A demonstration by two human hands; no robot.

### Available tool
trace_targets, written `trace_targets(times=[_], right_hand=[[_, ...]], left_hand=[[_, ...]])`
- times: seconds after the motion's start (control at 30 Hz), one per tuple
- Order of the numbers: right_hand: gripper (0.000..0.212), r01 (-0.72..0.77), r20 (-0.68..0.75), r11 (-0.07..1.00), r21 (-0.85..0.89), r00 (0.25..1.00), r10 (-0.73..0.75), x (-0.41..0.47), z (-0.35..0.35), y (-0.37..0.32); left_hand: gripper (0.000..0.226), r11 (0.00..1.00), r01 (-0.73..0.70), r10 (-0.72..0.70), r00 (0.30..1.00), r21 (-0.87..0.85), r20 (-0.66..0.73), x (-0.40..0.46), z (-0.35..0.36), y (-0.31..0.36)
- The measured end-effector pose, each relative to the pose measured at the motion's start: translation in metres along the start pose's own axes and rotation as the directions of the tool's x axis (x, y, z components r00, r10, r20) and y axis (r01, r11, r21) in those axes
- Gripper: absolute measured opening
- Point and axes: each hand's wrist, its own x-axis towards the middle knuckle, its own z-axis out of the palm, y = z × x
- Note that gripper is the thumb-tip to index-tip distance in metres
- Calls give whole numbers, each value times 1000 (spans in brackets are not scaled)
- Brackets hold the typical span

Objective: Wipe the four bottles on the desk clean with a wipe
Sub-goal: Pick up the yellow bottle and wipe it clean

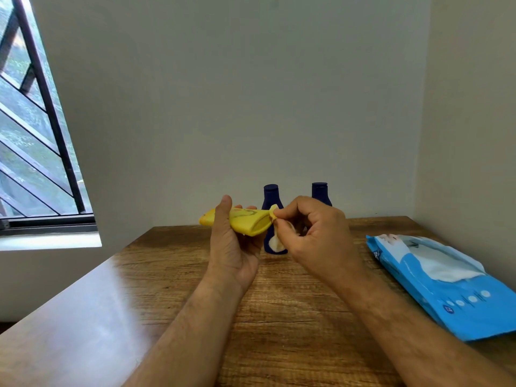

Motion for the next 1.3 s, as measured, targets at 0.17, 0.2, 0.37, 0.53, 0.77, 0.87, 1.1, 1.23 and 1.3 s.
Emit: trace_targets(times=[0.17, 0.2, 0.37, 0.53, 0.77, 0.87, 1.1, 1.23, 1.3], right_hand=[[6, 113, 112, 988, -107, 989, -101, -3, 3, -3], [7, 130, 118, 985, -112, 986, -117, -3, 3, -4], [11, 191, 99, 975, -113, 979, -180, -2, 1, -5], [8, 117, -3, 989, -87, 993, -117, -1, 2, -3], [12, 37, -103, 998, -43, 994, -41, 0, 2, -2], [17, 7, -135, 1000, -20, 991, -10, 0, 1, -3], [20, 41, 44, 998, 39, 998, -43, -1, -4, -2], [19, 87, 111, 996, 0, 990, -86, -3, -2, -4], [15, 49, 49, 999, 1, 998, -49, -1, -3, -2]], left_hand=[[37, 1000, -29, 29, 999, -10, -31, 2, -1, 1], [36, 999, -29, 28, 999, -18, -26, 1, 0, 2], [34, 998, -60, 61, 998, -25, 35, 0, 1, 3], [28, 992, -123, 122, 990, -1, 73, 0, 3, 5], [19, 981, -172, 160, 979, 91, 129, -7, 6, 3], [35, 975, -178, 153, 972, 135, 176, -7, 7, 1], [24, 978, -177, 157, 974, 115, 164, -5, 5, 3], [20, 978, -180, 165, 977, 107, 131, -3, 3, 5], [16, 977, -181, 166, 977, 110, 134, -2, 2, 4]])
